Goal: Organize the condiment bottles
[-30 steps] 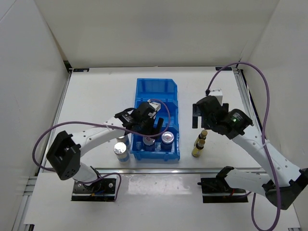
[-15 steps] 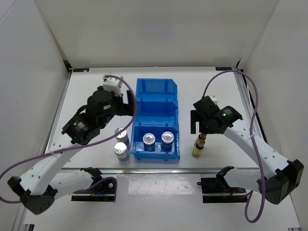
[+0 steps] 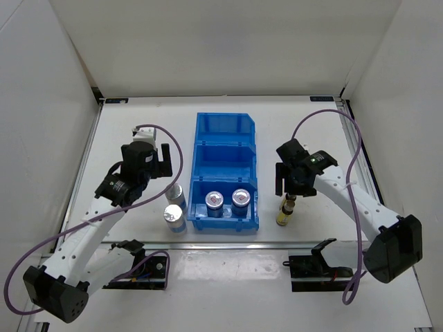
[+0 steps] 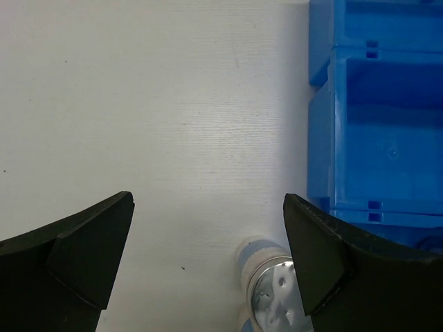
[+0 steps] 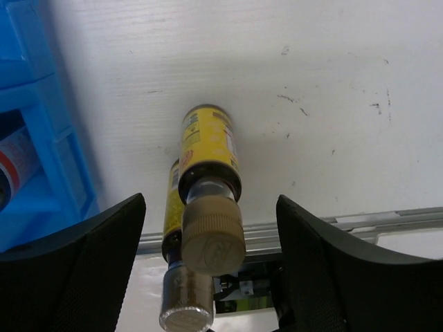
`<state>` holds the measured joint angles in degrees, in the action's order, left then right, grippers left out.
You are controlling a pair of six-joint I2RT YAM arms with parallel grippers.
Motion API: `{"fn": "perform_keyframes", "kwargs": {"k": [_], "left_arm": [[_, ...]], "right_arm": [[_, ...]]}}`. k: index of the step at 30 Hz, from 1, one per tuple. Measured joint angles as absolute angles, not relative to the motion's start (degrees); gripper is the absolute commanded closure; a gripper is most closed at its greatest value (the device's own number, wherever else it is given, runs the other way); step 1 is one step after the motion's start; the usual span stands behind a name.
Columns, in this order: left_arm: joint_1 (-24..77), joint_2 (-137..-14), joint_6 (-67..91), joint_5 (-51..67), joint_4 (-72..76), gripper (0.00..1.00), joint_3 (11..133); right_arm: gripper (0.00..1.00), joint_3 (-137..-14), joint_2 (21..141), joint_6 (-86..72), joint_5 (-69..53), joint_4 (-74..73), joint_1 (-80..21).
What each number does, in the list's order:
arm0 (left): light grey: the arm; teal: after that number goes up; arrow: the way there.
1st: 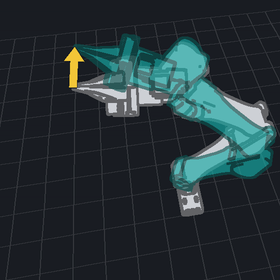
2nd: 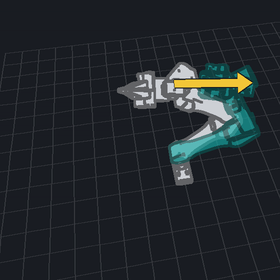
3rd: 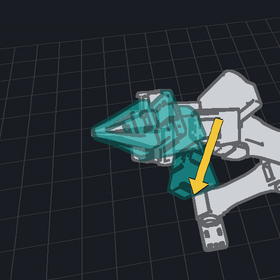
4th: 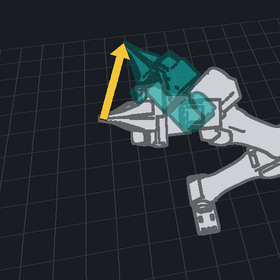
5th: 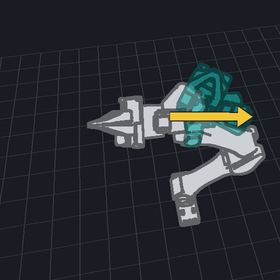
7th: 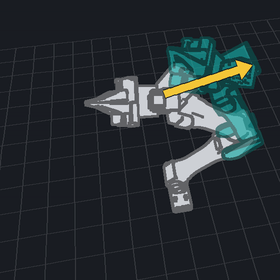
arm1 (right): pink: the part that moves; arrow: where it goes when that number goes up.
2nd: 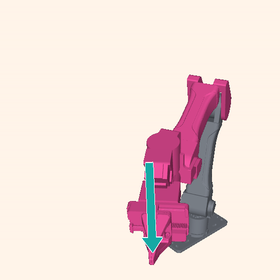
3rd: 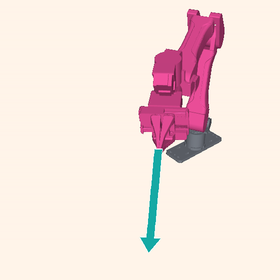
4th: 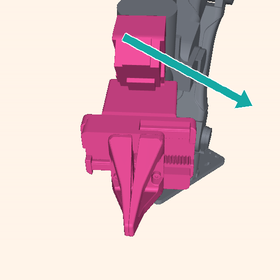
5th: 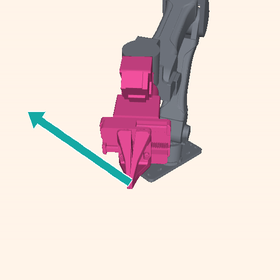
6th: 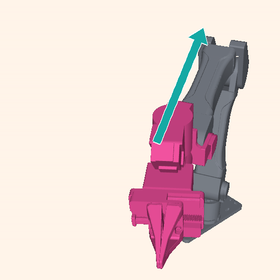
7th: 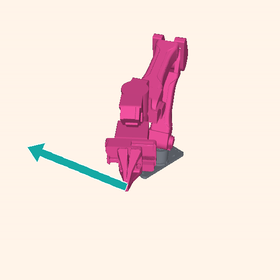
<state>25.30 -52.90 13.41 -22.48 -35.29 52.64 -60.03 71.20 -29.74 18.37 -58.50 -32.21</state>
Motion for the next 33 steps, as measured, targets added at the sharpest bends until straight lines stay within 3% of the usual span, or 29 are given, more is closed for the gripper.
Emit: {"fn": "perform_keyframes", "kwargs": {"k": [6,11,25,33], "left_arm": [[23.68,-54.24,14.33,-19.66,-34.44,0.0,52.64],[23.68,-53.74,14.48,-19.38,-34.22,0.0,52.64],[23.68,-53.67,14.5,-19.03,-34.22,0.0,52.64],[23.68,-53.34,14.5,-19.03,-34.22,0.0,52.64]], "right_arm": [[0.45,-59.92,72.82,-29.06,16.14,-55.94,-30.81],[0.5,-59.81,72.88,-28.67,15.64,-55.44,-30.74],[0.88,-60.55,72.93,-28.03,17.08,-57.71,-30.76],[1.0,-70.83,72.9,-25.36,22.09,-61.47,-30.76]]}}
